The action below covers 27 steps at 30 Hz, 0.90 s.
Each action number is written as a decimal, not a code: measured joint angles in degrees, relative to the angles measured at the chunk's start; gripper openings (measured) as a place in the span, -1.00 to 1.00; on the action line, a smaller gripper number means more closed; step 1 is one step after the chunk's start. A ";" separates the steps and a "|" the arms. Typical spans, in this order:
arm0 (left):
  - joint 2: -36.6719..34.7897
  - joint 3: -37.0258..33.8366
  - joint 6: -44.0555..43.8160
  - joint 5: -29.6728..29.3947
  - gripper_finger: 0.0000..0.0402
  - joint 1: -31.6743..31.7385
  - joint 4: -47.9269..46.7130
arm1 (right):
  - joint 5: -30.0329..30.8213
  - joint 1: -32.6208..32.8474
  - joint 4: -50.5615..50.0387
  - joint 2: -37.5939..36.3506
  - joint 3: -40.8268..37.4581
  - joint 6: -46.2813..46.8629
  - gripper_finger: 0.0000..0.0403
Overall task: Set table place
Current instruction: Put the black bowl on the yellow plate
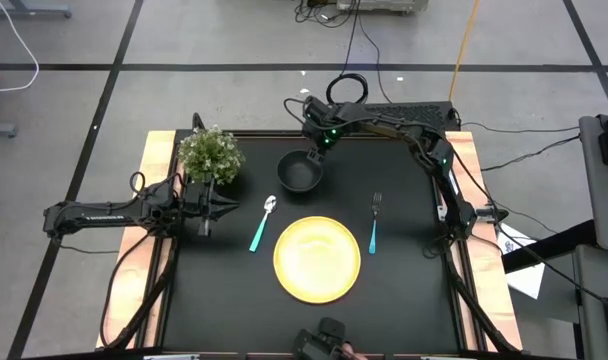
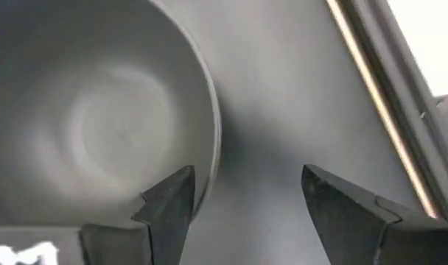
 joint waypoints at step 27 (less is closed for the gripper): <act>0.01 0.00 -1.55 0.02 -0.84 0.00 -0.07 | -0.30 0.63 0.92 0.52 0.02 -0.99 0.19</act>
